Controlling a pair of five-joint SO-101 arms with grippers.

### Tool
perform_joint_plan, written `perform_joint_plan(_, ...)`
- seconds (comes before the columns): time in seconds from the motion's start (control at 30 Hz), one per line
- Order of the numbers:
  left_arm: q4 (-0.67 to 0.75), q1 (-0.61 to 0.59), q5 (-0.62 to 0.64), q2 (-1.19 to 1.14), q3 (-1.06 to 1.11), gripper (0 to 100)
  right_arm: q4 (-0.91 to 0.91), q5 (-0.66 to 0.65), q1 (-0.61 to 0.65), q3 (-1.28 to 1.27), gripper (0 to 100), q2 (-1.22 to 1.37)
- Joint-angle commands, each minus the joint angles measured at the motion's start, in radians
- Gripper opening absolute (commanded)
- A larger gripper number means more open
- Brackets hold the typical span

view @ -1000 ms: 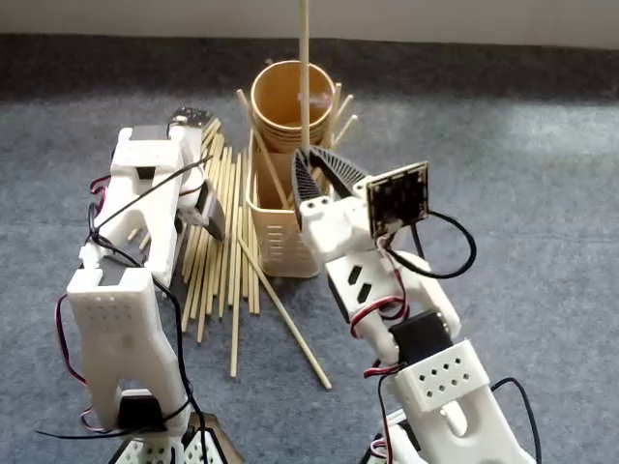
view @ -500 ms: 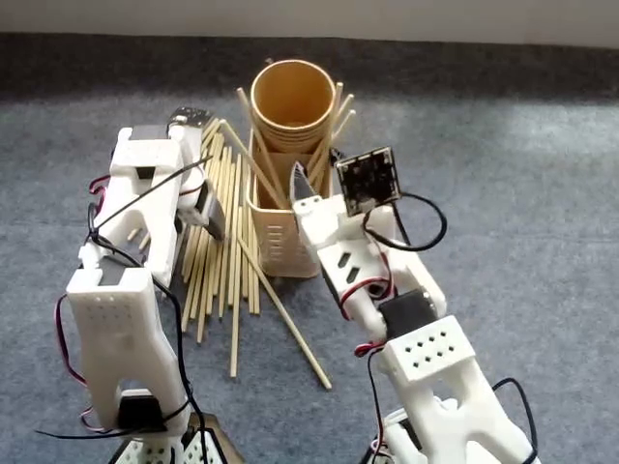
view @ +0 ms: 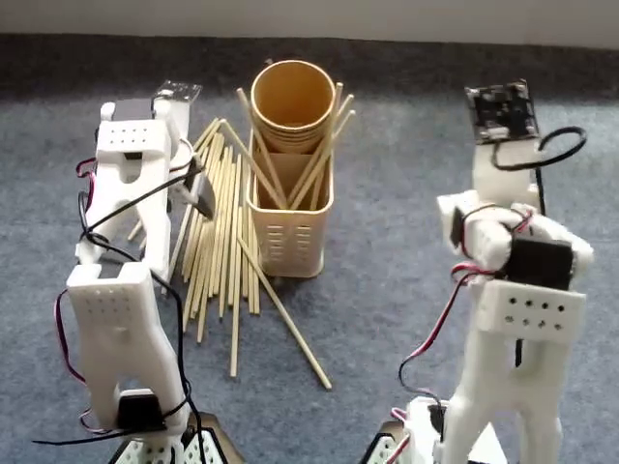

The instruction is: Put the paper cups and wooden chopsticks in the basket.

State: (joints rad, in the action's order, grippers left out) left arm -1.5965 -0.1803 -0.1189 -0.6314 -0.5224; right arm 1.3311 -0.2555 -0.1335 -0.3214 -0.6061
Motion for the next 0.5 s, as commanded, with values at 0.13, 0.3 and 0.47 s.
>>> perform_joint_plan(0.13, -0.092, 0.082, -0.017, -0.185, -0.151, 25, -0.521, -0.014, -0.036, -0.634, 16.6, 0.013)
perform_joint_plan(0.3, -0.100, 0.076, -0.017, -0.312, -0.220, 24, -0.568, -0.014, 0.002, -0.753, 16.6, 0.015)
perform_joint_plan(0.47, -0.101, 0.076, -0.023, -0.314, -0.263, 0, -0.570, -0.012, 0.013, -0.774, 16.6, 0.021)
